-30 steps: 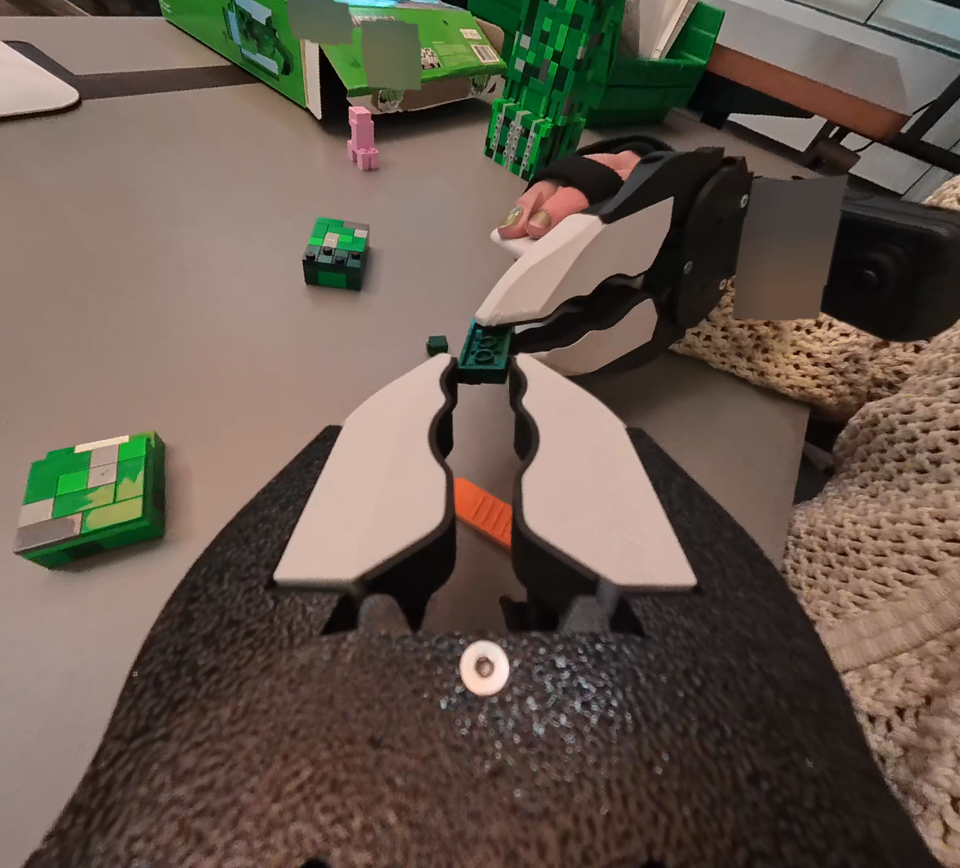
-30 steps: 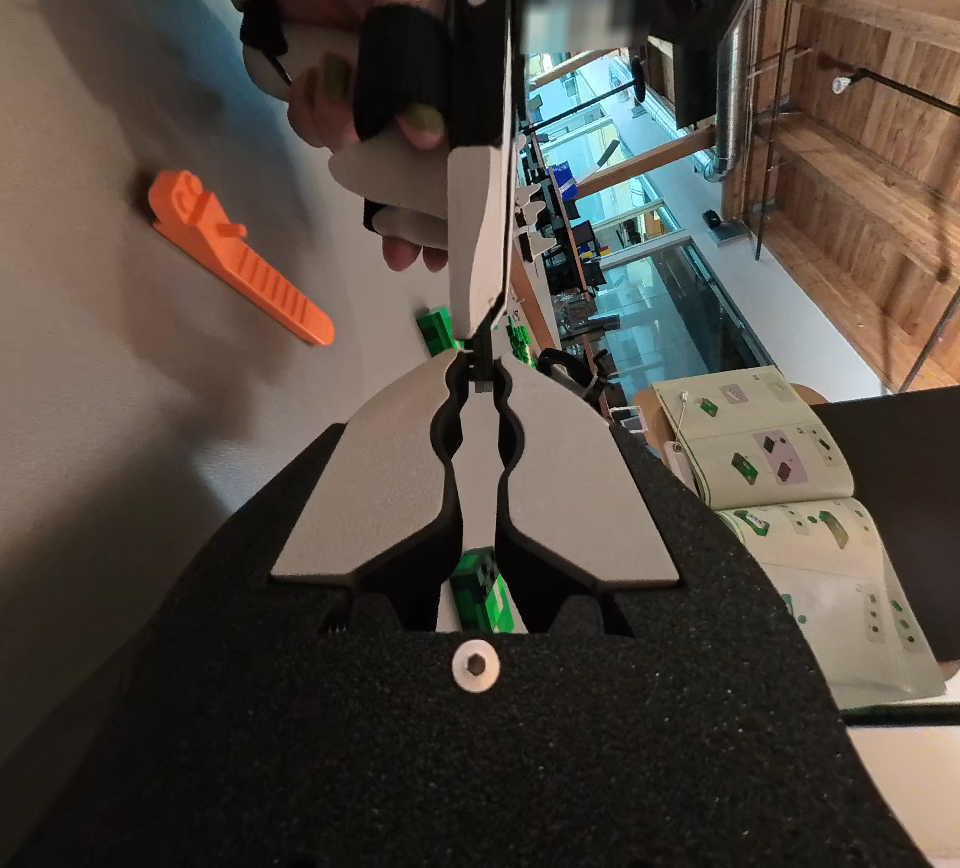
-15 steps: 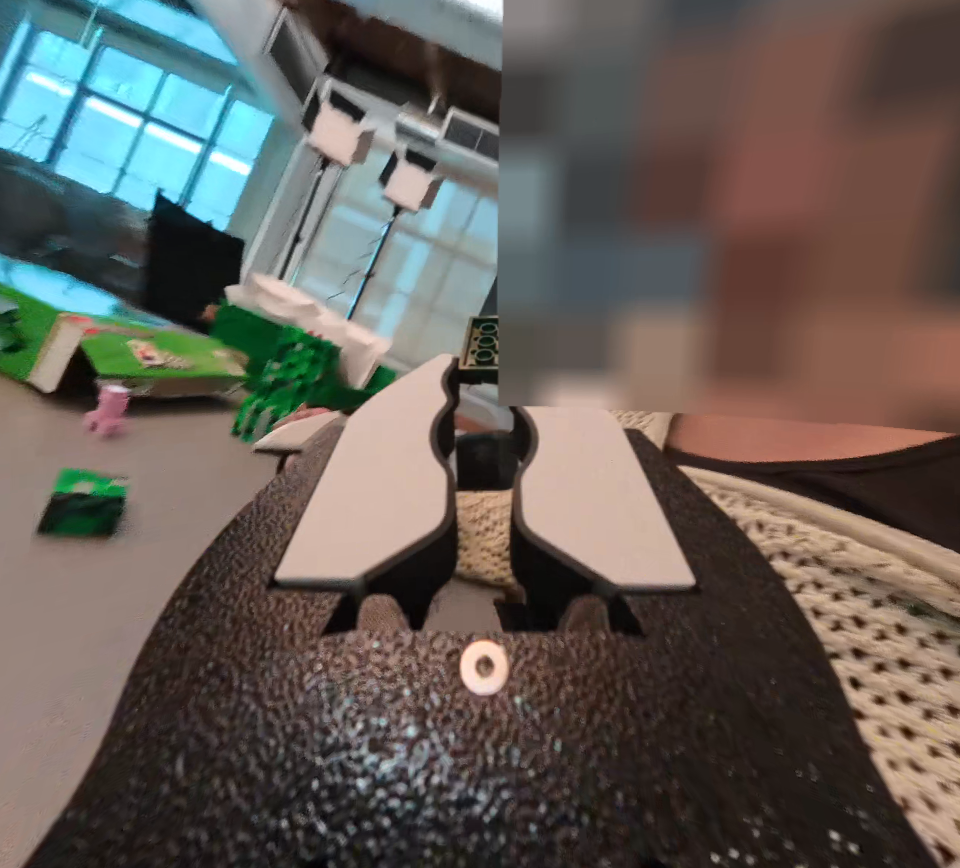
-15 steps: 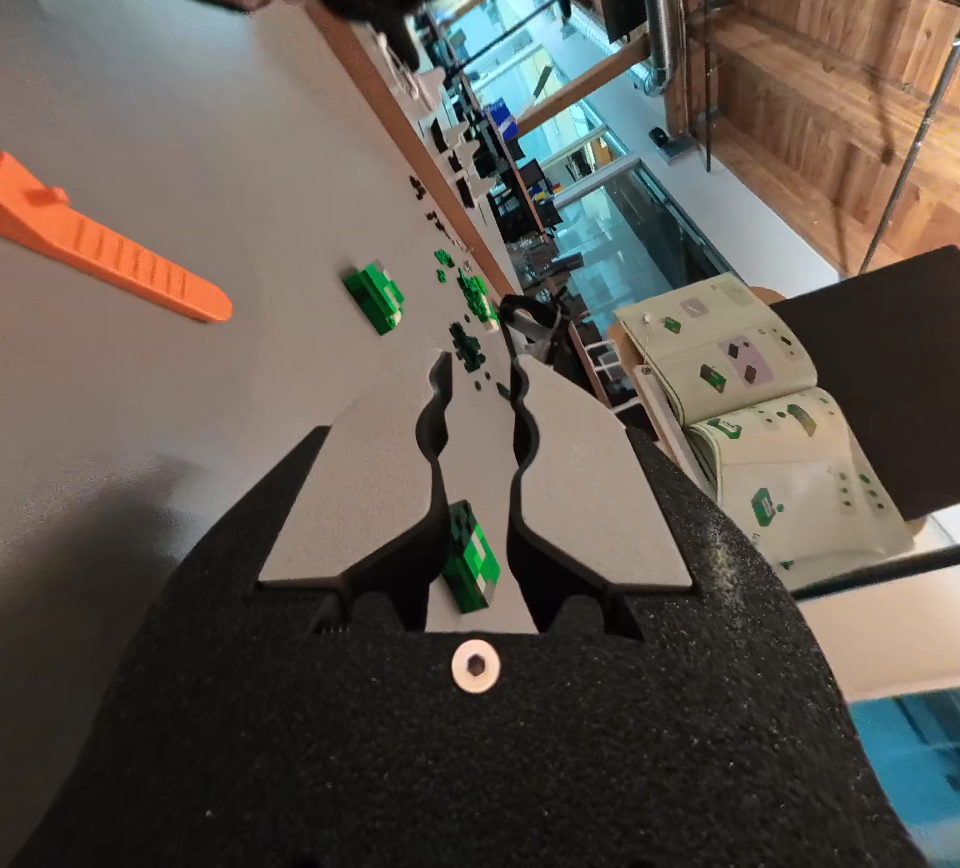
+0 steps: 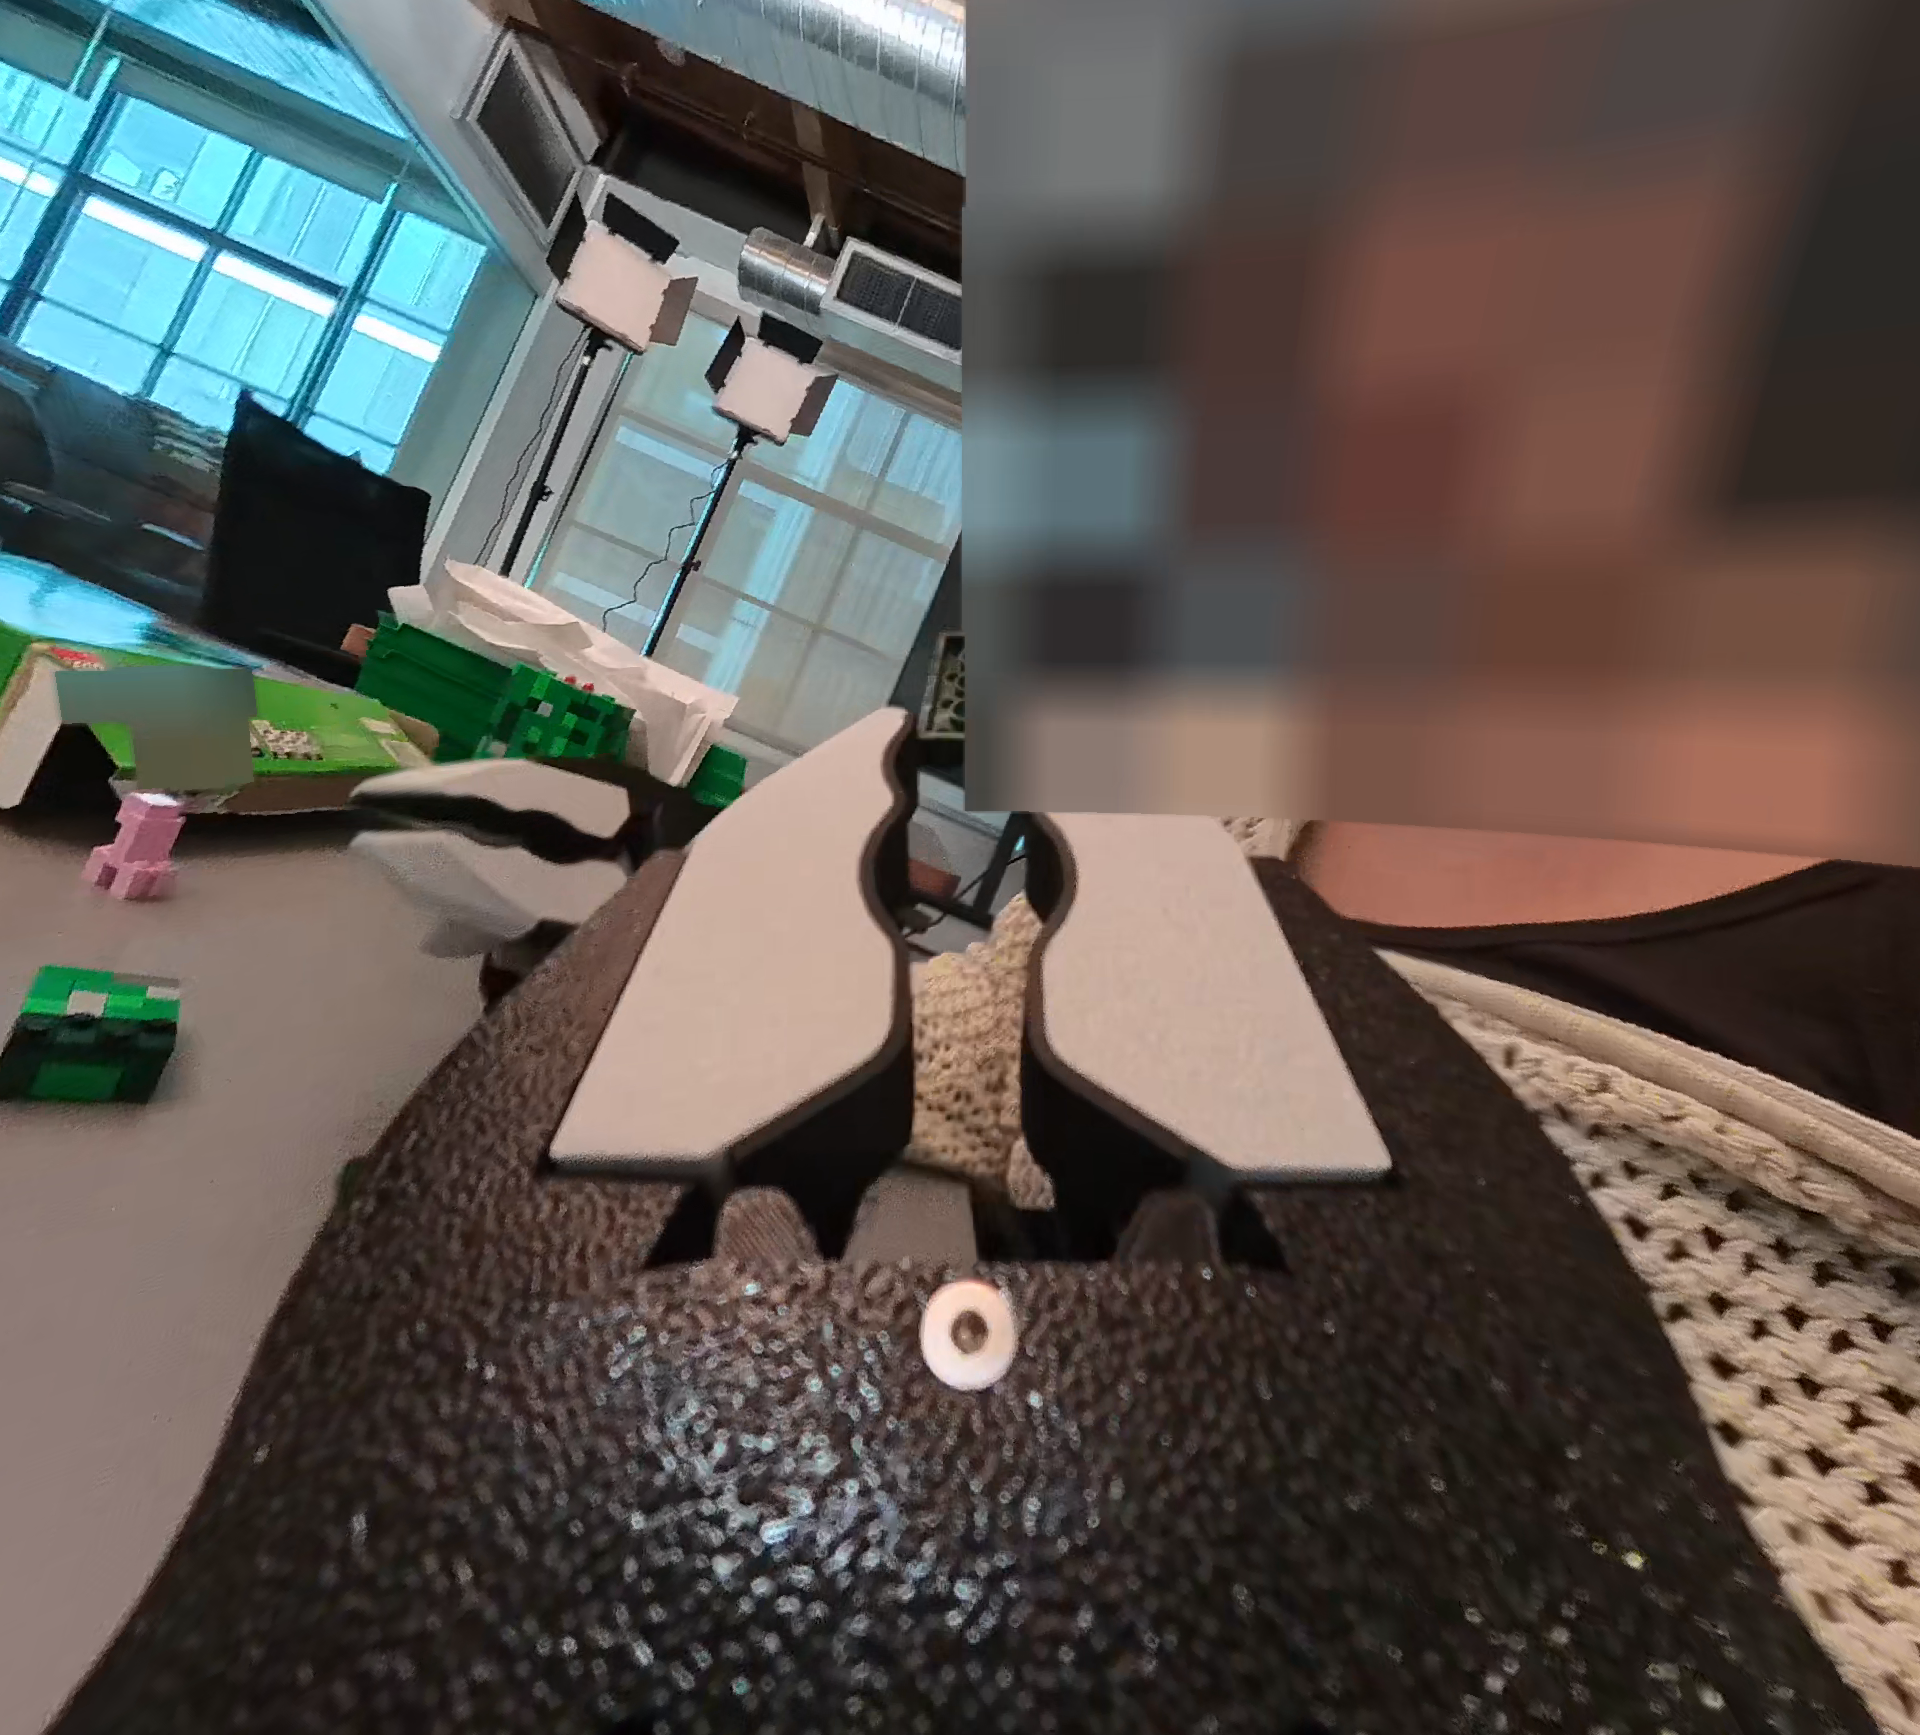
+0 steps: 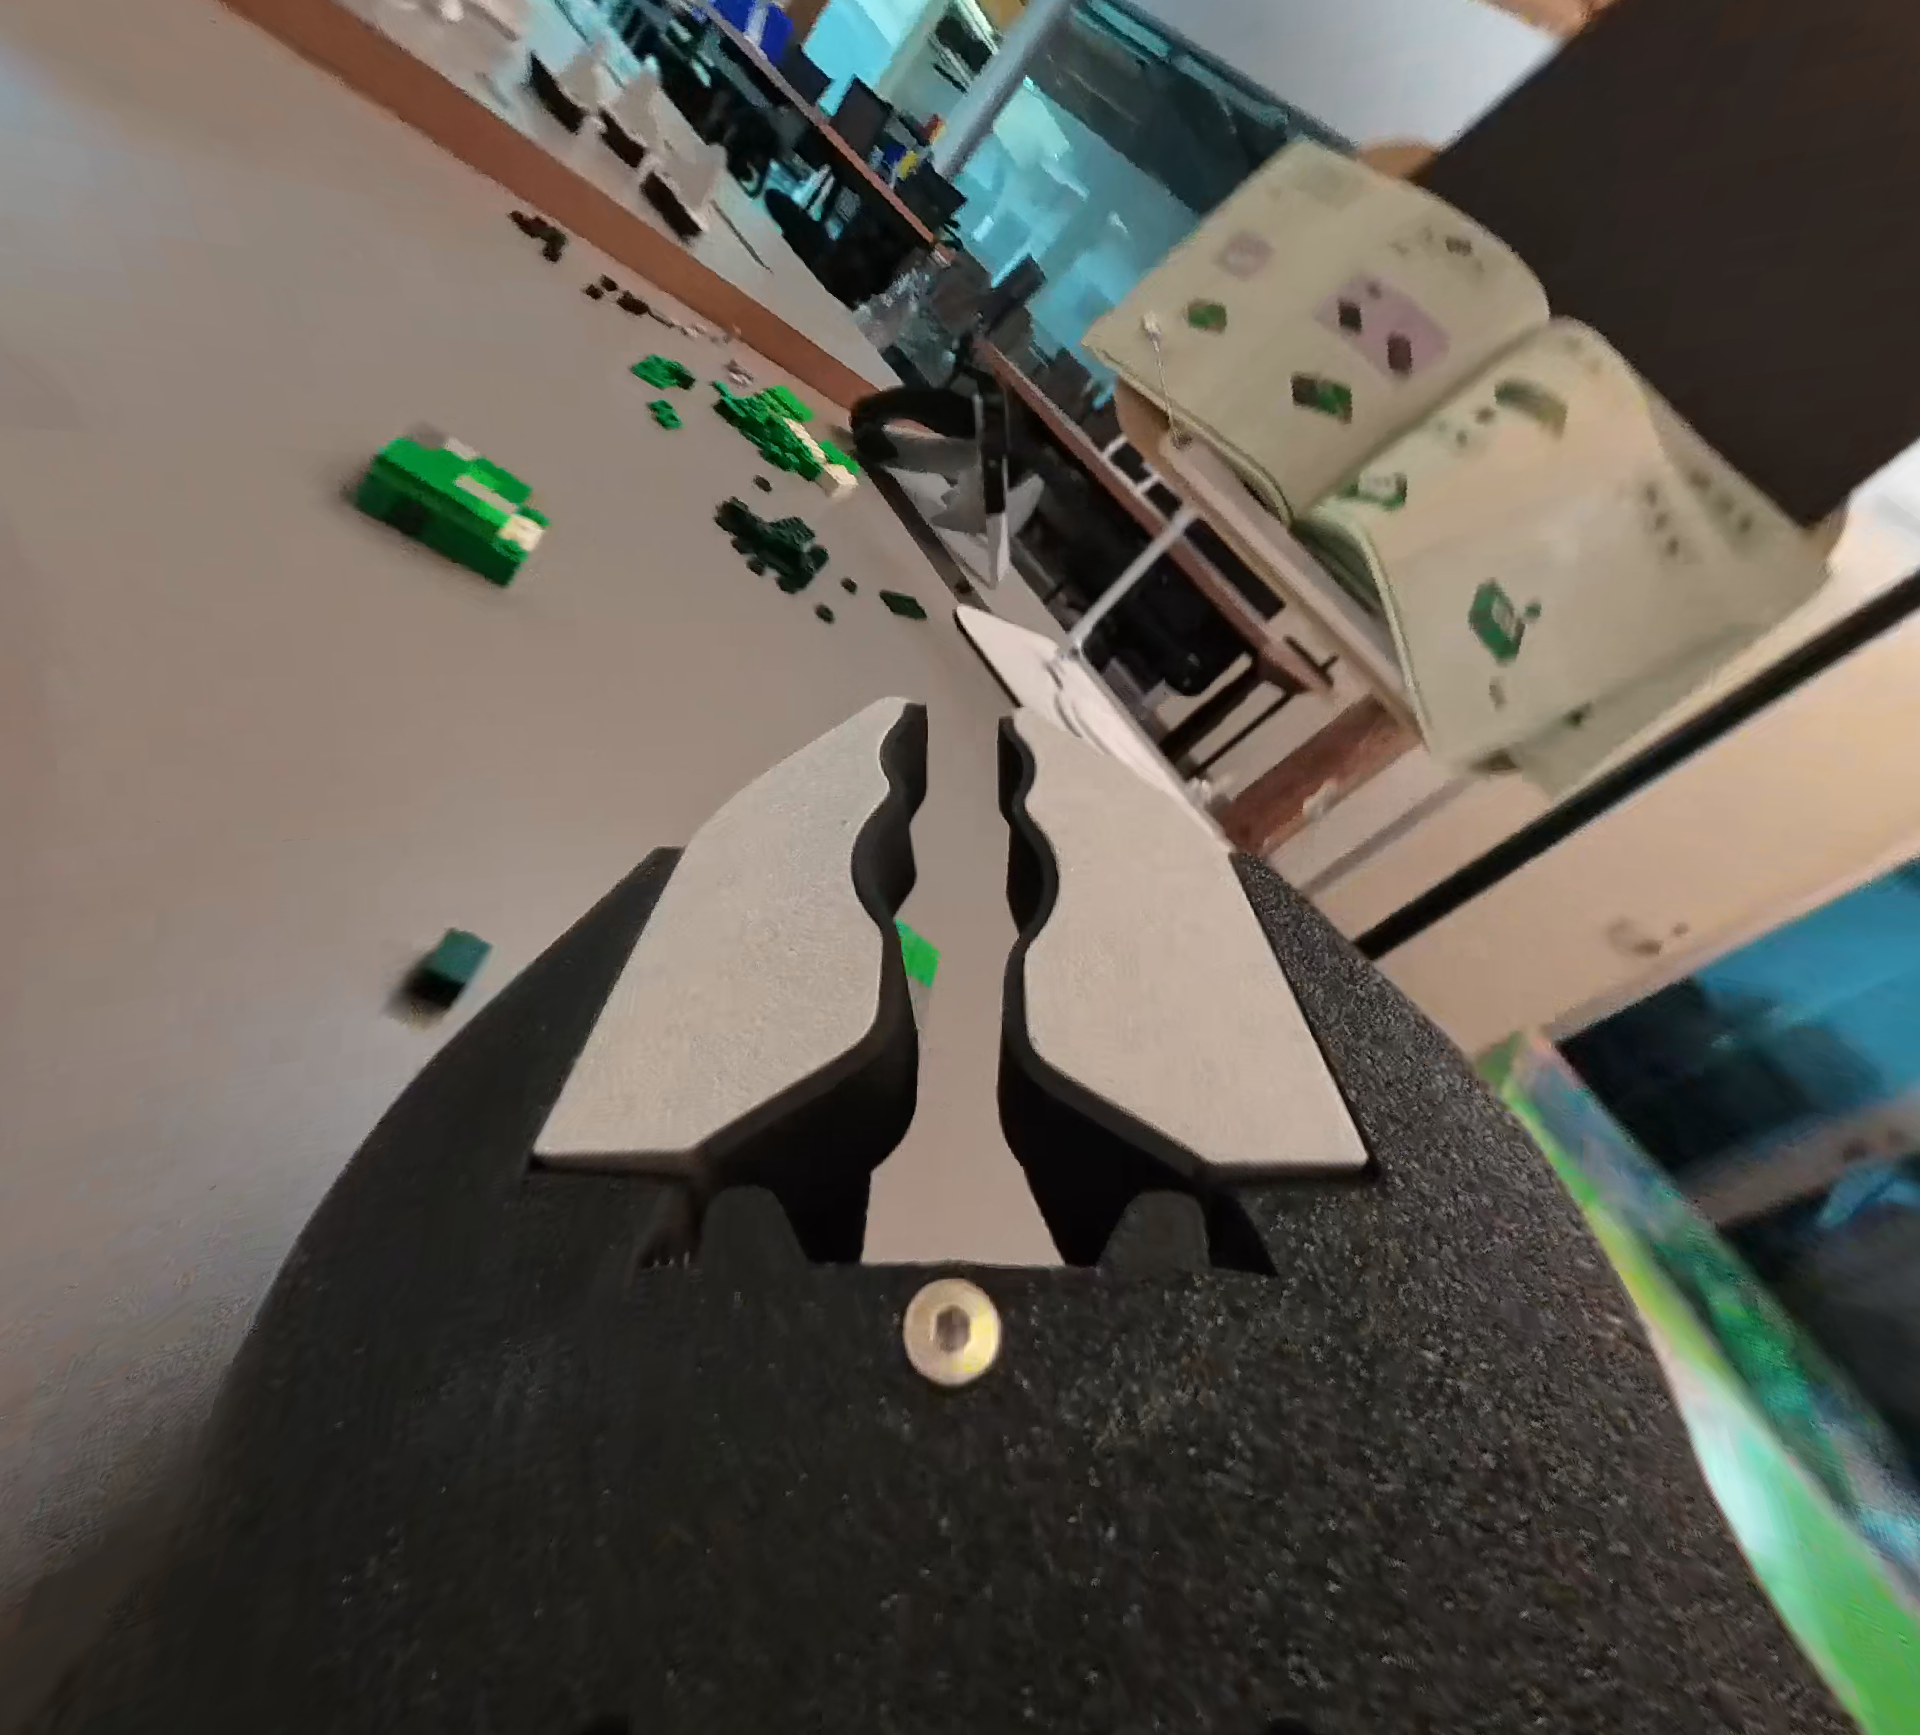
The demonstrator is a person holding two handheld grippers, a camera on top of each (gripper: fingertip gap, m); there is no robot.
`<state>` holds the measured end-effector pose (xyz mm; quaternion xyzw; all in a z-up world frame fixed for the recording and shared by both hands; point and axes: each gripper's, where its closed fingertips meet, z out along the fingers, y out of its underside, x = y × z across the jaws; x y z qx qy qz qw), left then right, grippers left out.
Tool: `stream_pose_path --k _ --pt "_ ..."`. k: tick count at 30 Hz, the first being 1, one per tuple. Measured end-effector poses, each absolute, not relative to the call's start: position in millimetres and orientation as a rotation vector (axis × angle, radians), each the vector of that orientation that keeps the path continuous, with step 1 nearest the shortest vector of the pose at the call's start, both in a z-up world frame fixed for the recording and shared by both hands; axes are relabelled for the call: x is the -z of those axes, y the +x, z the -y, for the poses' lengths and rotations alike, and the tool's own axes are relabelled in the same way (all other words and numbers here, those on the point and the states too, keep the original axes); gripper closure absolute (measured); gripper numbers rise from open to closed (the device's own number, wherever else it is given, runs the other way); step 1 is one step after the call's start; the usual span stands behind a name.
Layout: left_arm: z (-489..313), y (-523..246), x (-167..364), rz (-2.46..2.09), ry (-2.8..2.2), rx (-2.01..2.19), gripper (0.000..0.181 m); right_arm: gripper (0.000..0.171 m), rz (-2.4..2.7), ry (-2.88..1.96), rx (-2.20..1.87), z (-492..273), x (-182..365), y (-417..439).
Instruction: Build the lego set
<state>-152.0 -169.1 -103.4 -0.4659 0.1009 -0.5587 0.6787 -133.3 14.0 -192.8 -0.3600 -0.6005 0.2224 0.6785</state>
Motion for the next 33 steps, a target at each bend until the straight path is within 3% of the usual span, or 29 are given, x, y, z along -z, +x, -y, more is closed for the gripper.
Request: stream_pose_path --k 9,18,27,33 --pt "139.6 -146.0 151.1 -0.252 -1.451 0.893 0.163 0.158 1.293 -1.036 -0.669 -59.1 199.8 -119.4" --pt "113.7 -159.0 201.1 -0.318 -1.77 0.357 0.163 0.159 1.981 -1.282 -1.037 14.9 262.0 -112.8" --pt "93.9 -163.4 225.2 -0.356 -1.914 0.049 0.163 0.152 2.141 -1.386 -0.89 37.1 285.2 -115.2" --pt "89.0 -157.5 230.0 -0.404 -1.939 -0.007 0.163 0.162 2.153 -1.36 -0.77 36.8 286.7 -117.5"
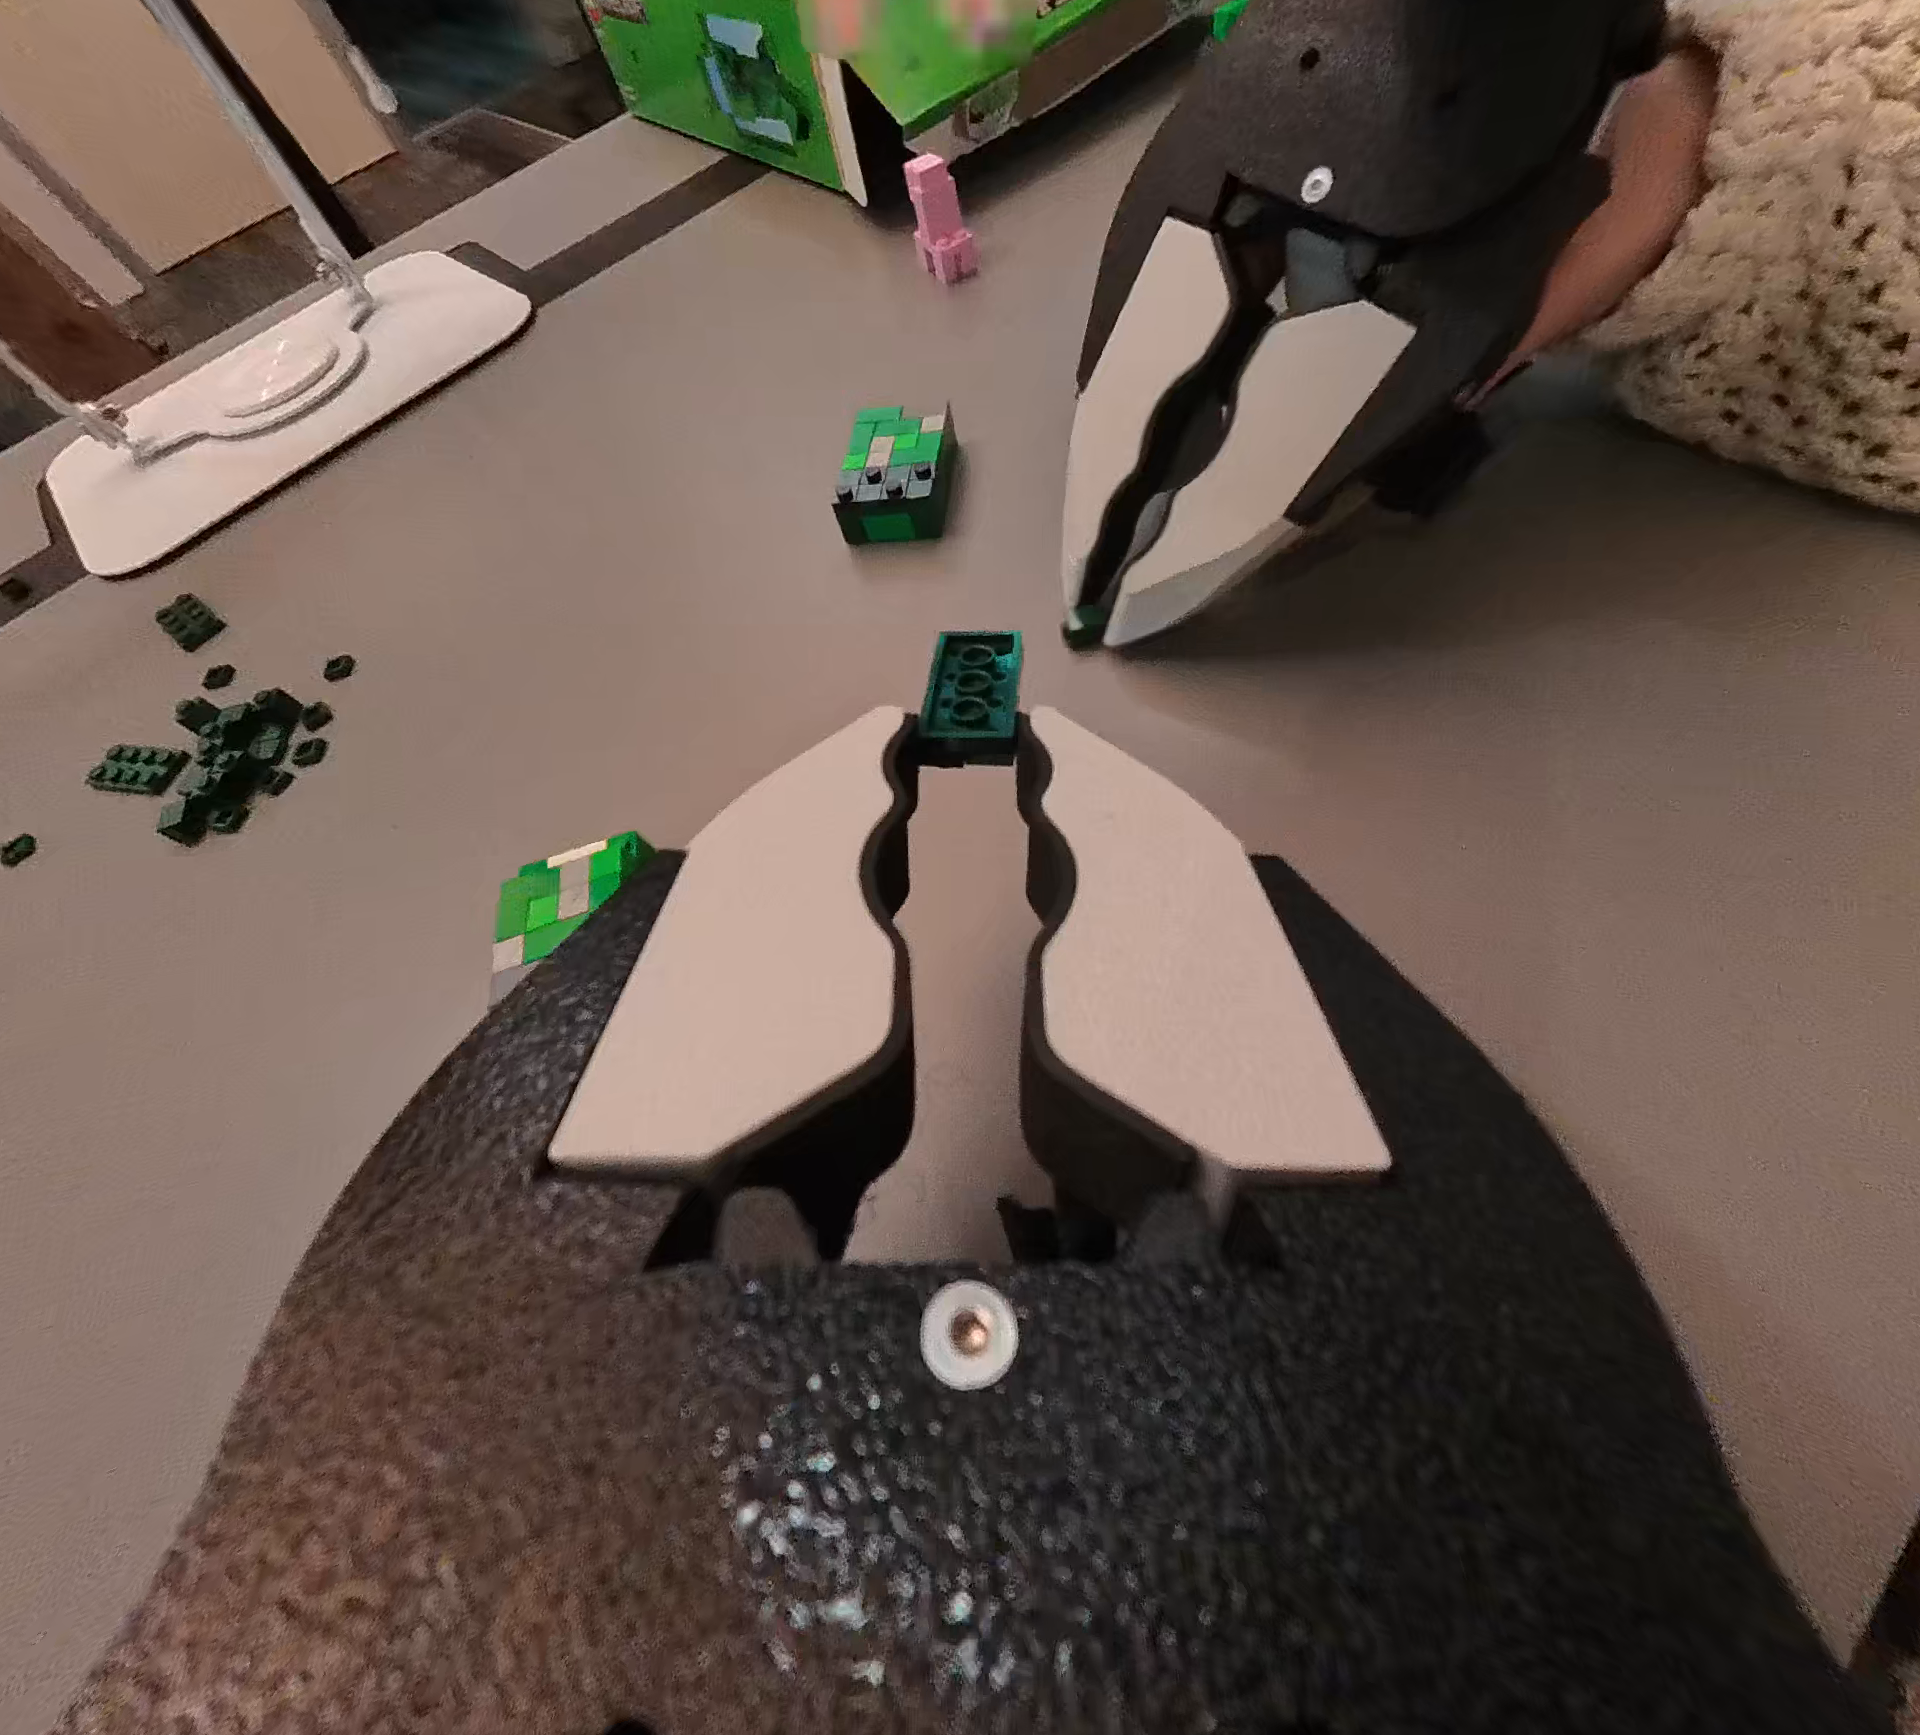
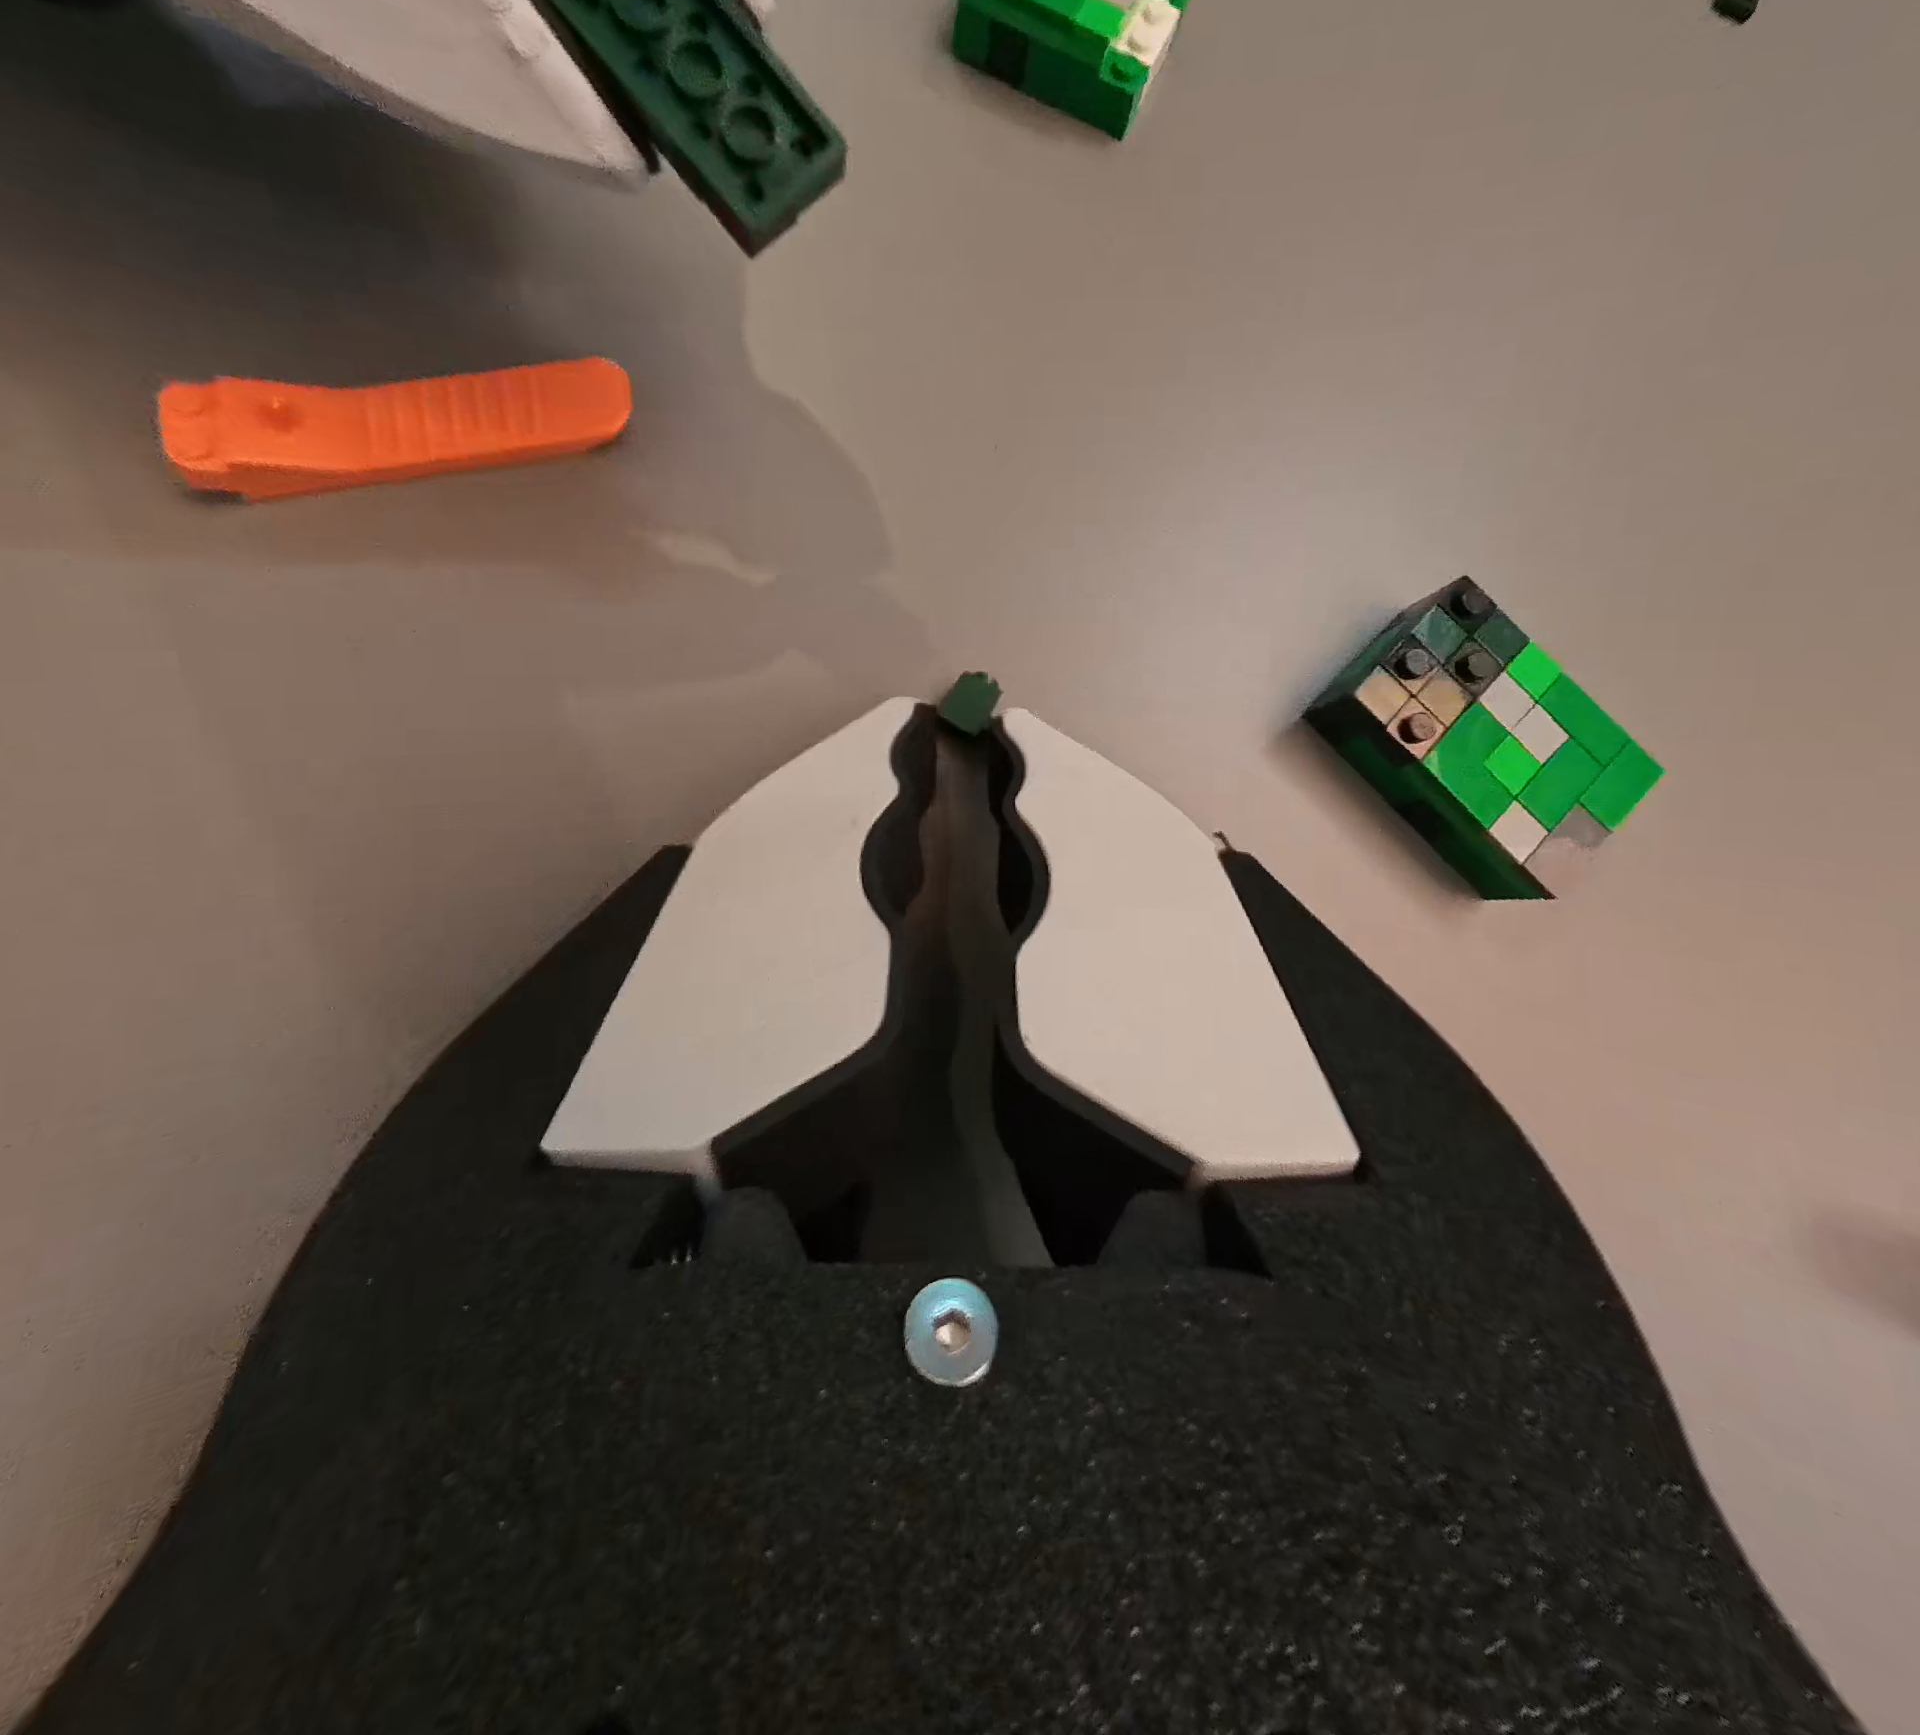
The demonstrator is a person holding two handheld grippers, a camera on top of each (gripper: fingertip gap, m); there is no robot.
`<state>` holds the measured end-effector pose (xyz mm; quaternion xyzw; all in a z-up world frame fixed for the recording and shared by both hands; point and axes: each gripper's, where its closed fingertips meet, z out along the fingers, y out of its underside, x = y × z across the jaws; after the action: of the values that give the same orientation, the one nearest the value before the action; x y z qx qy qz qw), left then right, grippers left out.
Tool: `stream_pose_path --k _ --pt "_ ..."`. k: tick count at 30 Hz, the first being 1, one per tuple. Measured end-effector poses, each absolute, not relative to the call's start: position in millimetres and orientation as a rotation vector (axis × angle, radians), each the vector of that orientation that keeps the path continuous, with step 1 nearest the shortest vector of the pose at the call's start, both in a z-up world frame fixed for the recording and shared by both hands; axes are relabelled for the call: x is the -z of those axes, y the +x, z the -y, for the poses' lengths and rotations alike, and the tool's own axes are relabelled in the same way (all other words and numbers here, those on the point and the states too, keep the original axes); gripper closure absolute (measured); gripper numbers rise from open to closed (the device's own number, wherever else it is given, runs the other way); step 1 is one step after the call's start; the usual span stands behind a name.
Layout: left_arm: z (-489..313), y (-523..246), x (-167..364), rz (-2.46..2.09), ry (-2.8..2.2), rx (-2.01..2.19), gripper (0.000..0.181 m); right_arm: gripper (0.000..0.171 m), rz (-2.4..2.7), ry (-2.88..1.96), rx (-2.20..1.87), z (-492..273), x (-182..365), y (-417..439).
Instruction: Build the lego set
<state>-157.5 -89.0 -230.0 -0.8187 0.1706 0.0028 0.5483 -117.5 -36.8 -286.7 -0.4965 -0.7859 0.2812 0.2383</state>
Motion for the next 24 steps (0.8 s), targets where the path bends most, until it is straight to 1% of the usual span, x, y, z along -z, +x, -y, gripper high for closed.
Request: stream_pose_path --k 5,11,24 --pt "83.2 -148.5 234.3 -0.474 -1.957 -0.043 0.163 0.162 2.181 -1.248 -0.743 38.4 285.1 -116.7" --pt "76.4 -135.9 248.6 -0.574 -2.009 -0.092 0.163 0.162 2.227 -1.023 -0.764 58.5 278.1 -117.0" --pt "78.3 -128.7 259.8 -0.616 -2.066 -0.045 0.163 0.163 2.238 -0.927 -0.836 70.2 271.7 -115.1"
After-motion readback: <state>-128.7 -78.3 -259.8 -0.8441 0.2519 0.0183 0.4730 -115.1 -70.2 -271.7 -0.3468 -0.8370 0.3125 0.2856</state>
